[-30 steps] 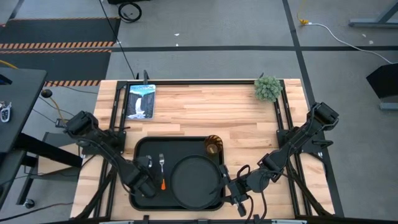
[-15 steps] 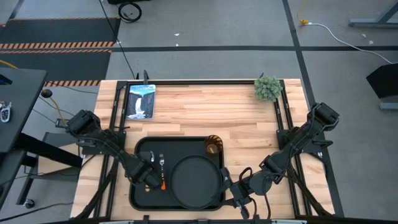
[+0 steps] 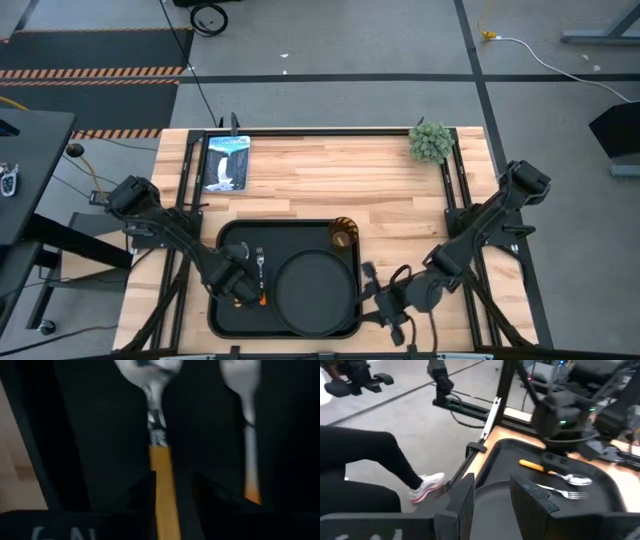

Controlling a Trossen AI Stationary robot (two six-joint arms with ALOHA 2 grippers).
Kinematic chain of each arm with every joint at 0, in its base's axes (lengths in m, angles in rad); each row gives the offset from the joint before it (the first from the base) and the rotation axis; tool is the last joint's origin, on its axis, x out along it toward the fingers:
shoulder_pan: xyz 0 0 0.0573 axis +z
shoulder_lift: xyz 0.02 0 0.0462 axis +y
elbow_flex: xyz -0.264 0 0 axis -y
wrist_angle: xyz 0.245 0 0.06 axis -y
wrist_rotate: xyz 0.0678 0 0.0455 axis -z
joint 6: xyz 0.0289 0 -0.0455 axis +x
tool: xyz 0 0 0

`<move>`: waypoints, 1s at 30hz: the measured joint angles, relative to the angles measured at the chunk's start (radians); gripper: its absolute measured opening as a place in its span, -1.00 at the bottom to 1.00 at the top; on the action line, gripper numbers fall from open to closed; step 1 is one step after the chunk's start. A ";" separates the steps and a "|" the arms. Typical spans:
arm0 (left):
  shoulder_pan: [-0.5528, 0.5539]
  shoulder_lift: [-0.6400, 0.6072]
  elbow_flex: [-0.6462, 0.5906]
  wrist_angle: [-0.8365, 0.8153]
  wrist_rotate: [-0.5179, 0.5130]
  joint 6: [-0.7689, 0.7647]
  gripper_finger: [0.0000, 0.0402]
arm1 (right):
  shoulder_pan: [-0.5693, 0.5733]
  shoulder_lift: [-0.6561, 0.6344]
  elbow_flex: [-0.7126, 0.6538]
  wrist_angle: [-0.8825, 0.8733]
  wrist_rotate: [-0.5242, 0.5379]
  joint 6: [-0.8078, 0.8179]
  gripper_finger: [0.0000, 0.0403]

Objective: Pick and place plate/cup/fork/spoon on tray
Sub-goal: Return to Home Position

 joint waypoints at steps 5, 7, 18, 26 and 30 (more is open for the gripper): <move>0.006 -0.018 0.114 -0.141 0.003 0.128 -0.35 | -0.011 -0.090 -0.045 -0.053 0.007 -0.020 -0.35; 0.008 -0.024 0.173 -0.209 -0.009 0.172 -0.35 | -0.032 -0.132 -0.093 -0.040 0.005 -0.017 -0.35; 0.008 -0.024 0.461 -0.246 -0.662 0.965 -0.36 | -0.139 -0.378 -0.435 0.172 -0.009 0.060 -0.41; 0.007 -0.025 0.546 -0.089 -1.014 1.413 -0.36 | -0.176 -0.559 -0.686 0.407 -0.028 0.139 -0.48; 0.008 -0.024 0.546 0.009 -1.072 1.594 -0.36 | -0.202 -0.635 -0.788 0.502 -0.027 0.160 -0.52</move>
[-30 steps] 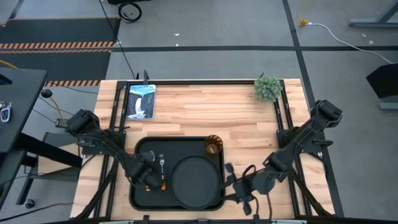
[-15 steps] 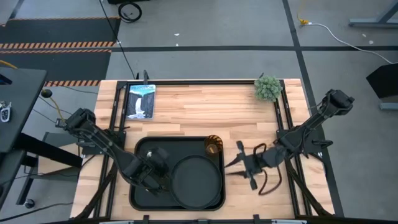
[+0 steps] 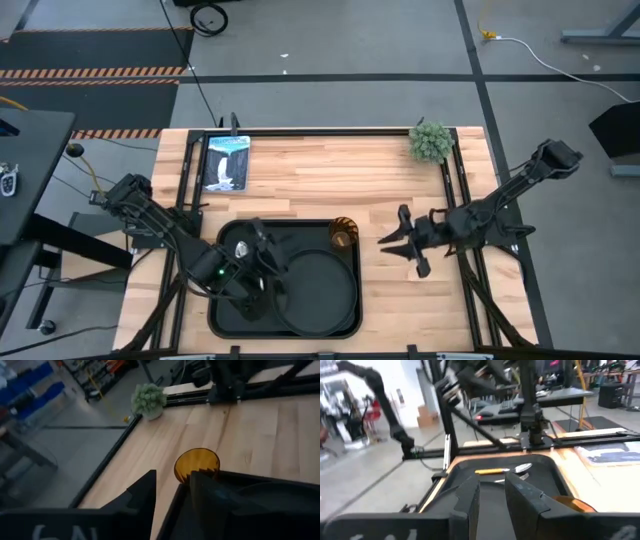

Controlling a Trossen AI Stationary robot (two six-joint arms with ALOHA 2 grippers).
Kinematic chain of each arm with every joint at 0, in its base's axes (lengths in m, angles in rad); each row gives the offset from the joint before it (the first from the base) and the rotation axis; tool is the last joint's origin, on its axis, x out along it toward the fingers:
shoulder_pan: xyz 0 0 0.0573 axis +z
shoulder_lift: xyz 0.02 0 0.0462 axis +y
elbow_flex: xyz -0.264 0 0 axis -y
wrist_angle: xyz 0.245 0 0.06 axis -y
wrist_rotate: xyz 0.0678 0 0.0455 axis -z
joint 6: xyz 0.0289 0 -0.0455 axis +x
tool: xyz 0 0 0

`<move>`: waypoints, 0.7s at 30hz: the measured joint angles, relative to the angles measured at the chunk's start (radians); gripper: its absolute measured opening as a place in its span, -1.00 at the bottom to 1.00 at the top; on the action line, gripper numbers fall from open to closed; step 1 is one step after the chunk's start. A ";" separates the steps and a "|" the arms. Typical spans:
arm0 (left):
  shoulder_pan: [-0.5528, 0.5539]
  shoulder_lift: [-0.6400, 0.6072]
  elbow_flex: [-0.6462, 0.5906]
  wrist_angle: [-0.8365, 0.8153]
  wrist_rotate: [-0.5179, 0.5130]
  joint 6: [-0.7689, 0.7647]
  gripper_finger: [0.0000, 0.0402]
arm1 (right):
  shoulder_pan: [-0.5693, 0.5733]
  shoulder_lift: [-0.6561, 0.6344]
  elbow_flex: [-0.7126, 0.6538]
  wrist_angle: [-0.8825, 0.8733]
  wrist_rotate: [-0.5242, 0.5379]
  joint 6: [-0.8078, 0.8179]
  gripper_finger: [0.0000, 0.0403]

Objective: Pick and place plate/cup/fork/spoon on tray
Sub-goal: Return to Home Position

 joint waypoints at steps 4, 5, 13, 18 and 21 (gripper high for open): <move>0.006 0.000 0.000 0.040 0.000 0.116 -0.36 | -0.043 -0.064 -0.082 0.077 -0.001 0.017 -0.56; 0.006 0.000 0.000 0.040 0.000 0.142 -0.36 | -0.058 -0.077 -0.103 0.080 -0.001 0.017 -0.57; 0.029 0.000 0.000 0.050 0.001 0.347 -0.36 | -0.181 -0.188 -0.287 0.199 -0.009 0.113 -0.71; 0.052 0.000 -0.001 0.062 0.074 0.542 -0.36 | -0.219 -0.213 -0.299 0.170 0.000 0.120 -0.79; 0.078 0.000 -0.018 0.106 0.192 0.708 -0.36 | -0.232 -0.218 -0.299 0.170 -0.001 0.074 -0.83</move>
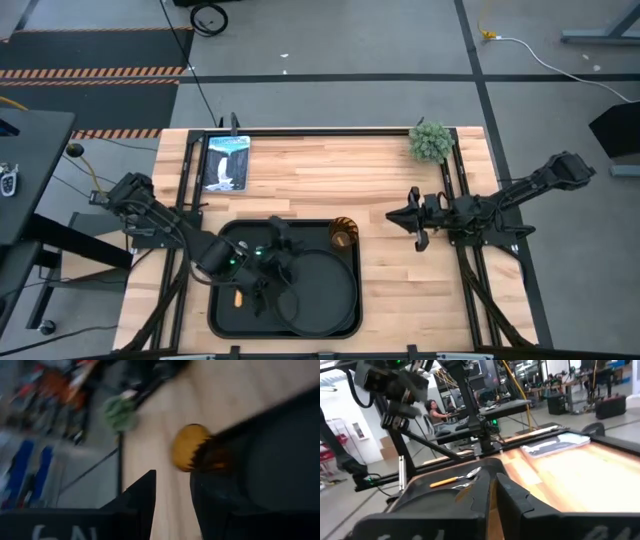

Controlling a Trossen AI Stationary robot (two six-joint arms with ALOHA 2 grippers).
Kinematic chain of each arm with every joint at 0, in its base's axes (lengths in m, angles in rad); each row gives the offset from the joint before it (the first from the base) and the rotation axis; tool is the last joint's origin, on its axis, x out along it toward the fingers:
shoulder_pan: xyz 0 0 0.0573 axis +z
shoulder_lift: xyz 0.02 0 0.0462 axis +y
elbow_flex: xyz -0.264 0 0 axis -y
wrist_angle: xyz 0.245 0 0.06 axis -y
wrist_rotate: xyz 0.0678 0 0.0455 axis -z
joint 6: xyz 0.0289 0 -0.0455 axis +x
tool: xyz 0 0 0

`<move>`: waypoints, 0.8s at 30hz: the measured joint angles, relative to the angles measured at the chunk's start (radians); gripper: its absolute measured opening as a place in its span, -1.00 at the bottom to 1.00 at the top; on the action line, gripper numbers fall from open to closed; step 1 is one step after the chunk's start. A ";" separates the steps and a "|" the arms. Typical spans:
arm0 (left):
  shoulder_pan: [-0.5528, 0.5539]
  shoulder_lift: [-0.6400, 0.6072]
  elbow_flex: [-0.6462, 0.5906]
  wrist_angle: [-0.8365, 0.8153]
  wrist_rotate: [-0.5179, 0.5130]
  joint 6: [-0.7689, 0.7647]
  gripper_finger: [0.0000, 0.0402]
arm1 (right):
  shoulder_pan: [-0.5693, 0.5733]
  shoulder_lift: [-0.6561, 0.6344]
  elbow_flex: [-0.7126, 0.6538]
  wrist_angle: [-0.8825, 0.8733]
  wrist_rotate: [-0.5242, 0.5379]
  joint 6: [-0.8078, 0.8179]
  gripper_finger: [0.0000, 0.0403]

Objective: Pick and place plate/cup/fork/spoon on tray
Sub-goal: Return to Home Position

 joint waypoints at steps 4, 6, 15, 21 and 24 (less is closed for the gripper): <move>0.059 0.000 -0.007 0.031 0.164 0.190 -0.36 | -0.001 -0.035 0.000 -0.008 -0.001 -0.069 -0.87; 0.093 -0.009 -0.008 0.024 0.203 0.232 -0.37 | 0.001 -0.068 0.000 -0.033 0.000 -0.101 -0.89; 0.178 -0.177 -0.019 -0.032 0.472 0.147 -0.49 | 0.001 -0.337 0.000 -0.365 0.003 -0.042 -0.97; 0.171 -0.288 -0.081 -0.042 0.497 0.072 -0.55 | 0.001 -0.486 0.000 -0.494 0.077 -0.001 -0.95; 0.156 -0.355 -0.135 -0.041 0.495 0.053 -0.59 | 0.001 -0.548 0.000 -0.531 0.111 0.003 -0.95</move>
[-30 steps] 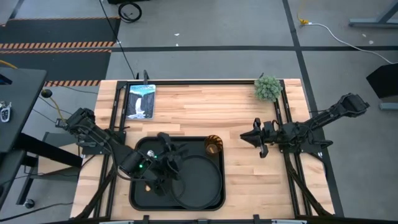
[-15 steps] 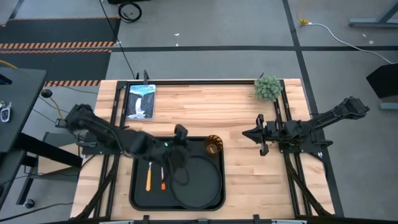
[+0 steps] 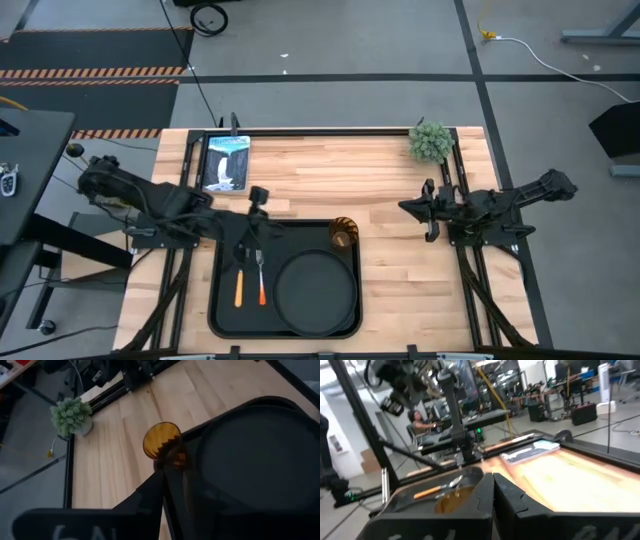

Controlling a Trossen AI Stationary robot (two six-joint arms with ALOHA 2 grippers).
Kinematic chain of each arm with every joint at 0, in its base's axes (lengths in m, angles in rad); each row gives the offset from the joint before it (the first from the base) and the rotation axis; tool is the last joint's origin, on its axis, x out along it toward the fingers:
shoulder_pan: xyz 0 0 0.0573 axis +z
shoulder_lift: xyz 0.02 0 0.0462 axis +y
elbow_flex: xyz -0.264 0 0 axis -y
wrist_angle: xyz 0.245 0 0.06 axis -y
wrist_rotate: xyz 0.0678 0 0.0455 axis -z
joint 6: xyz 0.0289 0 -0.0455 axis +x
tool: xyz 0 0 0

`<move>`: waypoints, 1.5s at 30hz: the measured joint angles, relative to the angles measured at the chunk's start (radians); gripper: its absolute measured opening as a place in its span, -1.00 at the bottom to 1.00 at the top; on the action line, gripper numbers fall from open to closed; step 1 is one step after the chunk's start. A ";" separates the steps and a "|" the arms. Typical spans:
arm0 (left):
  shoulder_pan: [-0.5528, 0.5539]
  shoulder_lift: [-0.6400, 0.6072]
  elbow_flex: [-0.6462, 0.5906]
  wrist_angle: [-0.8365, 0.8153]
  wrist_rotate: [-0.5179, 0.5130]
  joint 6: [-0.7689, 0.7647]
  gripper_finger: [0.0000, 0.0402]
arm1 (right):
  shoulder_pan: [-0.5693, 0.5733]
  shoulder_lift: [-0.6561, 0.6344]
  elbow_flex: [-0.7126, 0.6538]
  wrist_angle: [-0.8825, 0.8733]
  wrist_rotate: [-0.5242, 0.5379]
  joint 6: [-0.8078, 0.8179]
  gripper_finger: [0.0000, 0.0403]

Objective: Pick and place plate/cup/fork/spoon on tray
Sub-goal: Return to Home Position

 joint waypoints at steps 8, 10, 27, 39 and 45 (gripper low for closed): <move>-0.006 -0.259 -0.289 0.182 0.089 -0.010 -0.68 | 0.000 -0.150 0.001 -0.104 0.059 -0.020 -0.97; 0.007 -0.346 -0.384 0.254 0.120 -0.037 -0.73 | 0.000 -0.147 0.012 -0.147 0.084 -0.027 -0.96; 0.187 -1.012 -0.913 0.651 0.098 -0.255 -0.98 | 0.000 -0.146 0.031 -0.183 0.162 -0.005 -0.93; 0.190 -1.199 -1.198 0.980 0.197 -0.228 -0.99 | 0.000 -0.146 0.031 -0.173 0.160 -0.007 -0.93; 0.190 -1.230 -1.264 1.009 0.328 -0.226 -0.99 | 0.000 -0.146 0.031 -0.170 0.160 -0.008 -0.92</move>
